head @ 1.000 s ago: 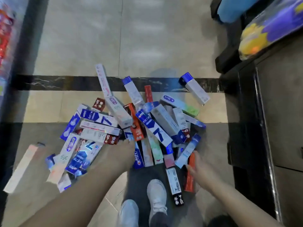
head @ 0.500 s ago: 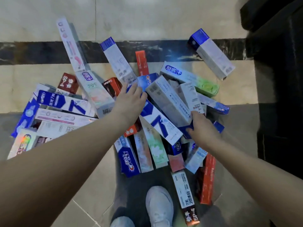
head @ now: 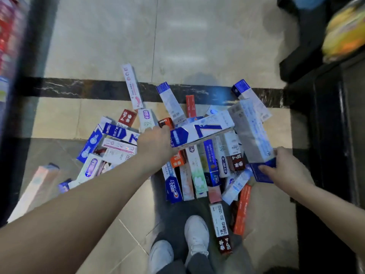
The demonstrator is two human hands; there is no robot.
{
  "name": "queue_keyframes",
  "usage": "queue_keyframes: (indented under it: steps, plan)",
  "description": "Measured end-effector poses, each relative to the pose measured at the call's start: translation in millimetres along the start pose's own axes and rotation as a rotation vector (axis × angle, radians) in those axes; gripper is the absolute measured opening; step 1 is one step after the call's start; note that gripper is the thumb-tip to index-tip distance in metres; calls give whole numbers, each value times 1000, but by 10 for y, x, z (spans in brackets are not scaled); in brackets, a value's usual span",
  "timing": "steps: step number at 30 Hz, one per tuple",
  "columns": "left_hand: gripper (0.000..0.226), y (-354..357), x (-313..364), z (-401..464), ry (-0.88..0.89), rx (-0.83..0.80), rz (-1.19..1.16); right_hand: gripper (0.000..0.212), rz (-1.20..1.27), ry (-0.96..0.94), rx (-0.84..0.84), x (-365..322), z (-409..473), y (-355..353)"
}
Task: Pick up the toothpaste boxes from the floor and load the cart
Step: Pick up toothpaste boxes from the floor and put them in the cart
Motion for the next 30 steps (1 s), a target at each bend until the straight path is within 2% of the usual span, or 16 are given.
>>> queue_keyframes:
  steps: [6, 12, 17, 22, 28, 30]
  plan:
    - [54, -1239, -290, -1170, -192, -66, -401, 44, -109, 4, 40, -647, -1273, -1331]
    - [49, -2392, -213, -2655, -194, -50, -584, 42, -78, -33, 45, -998, -2789, -2232]
    - [73, -2939, -160, -3801, -202, 26, -623, 39, -52, -158, 118, -1073, -3964, -2742]
    - [60, -3086, -137, -4720, -262, 141, -669, 45, -30, -265, 172, -1000, -4622, -2951]
    - [45, -2775, 6, -6021, -437, 283, -938, 49, -28, -483, 132, -778, -5421, -2920]
    - [49, -2580, -16, -6414, -521, 311, -997, 49, -78, -536, 109, -738, -5675, -2840]
Point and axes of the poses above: each hand's wrist, its own z-axis towards the middle knuckle, its own y-axis out of the palm, x = y × z, the point moved 9 cm from there along z, towards the middle knuckle, and after that the axes turned 9 degrees about z, right-handed, at the moved point
